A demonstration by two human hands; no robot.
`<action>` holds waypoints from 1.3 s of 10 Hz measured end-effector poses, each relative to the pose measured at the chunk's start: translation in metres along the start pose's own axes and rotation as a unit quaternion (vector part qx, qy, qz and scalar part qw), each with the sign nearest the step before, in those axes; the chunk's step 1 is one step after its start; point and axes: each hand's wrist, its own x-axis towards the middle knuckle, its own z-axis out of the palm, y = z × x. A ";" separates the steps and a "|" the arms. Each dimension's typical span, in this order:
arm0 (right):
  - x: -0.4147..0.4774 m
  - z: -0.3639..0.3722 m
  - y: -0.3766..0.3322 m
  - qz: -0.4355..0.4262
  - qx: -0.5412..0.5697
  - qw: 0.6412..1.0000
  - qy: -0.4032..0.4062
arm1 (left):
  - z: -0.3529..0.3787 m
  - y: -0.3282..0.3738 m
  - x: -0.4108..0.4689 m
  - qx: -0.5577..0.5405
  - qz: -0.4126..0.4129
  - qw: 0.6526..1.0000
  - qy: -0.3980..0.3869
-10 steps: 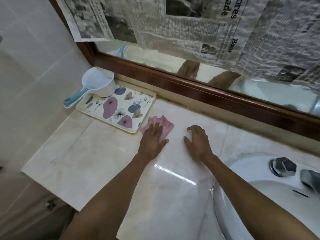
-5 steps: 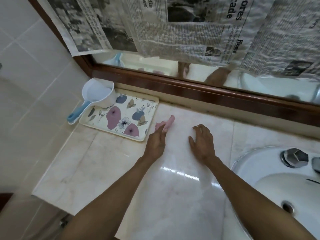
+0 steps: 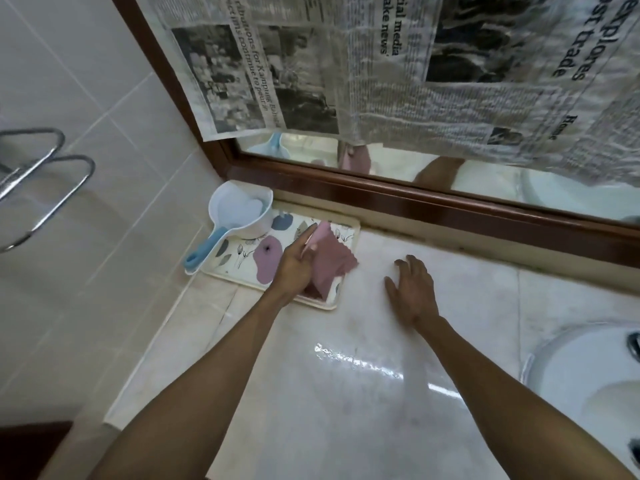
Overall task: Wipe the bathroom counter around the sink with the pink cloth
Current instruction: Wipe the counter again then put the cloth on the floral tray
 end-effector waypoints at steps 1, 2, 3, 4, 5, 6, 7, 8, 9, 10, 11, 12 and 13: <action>0.004 0.018 -0.005 0.005 -0.015 1.000 0.018 | -0.009 -0.016 0.015 0.001 -0.043 0.999 0.023; 0.001 0.035 -0.006 0.016 -0.029 0.999 0.037 | -0.018 -0.038 0.028 0.040 -0.054 0.997 0.030; 0.000 0.044 -0.004 0.022 -0.031 0.998 0.047 | -0.024 -0.052 0.037 0.074 -0.062 0.995 0.031; 0.001 0.046 -0.003 0.021 -0.043 0.997 0.061 | -0.027 -0.054 0.038 0.105 -0.046 0.993 0.033; 0.001 0.048 -0.003 0.026 -0.051 0.996 0.065 | -0.030 -0.059 0.033 0.186 -0.005 0.982 0.032; 0.000 0.049 -0.003 0.028 -0.057 0.996 0.067 | -0.031 -0.067 0.030 0.302 0.028 0.952 0.034; -0.001 0.049 -0.004 0.030 -0.058 0.995 0.072 | -0.024 -0.067 0.024 0.344 0.014 0.939 -0.004; -0.001 0.049 -0.004 0.030 -0.063 0.995 0.074 | -0.012 -0.067 0.020 0.334 0.009 0.942 -0.017; 0.000 0.049 -0.003 0.032 -0.065 0.995 0.072 | -0.001 -0.063 0.020 0.326 0.008 0.945 -0.026; 0.000 0.049 -0.002 0.033 -0.062 0.995 0.069 | 0.001 -0.063 0.020 0.335 0.007 0.942 -0.019; 0.000 0.049 -0.001 0.032 -0.059 0.995 0.068 | -0.001 -0.063 0.020 0.373 0.015 0.928 -0.003; 0.000 0.049 -0.001 0.033 -0.057 0.996 0.064 | 0.002 -0.059 0.021 0.434 0.048 0.900 0.012; 0.000 0.048 -0.002 0.033 -0.062 0.995 0.065 | 0.009 -0.059 0.021 0.414 0.131 0.901 -0.010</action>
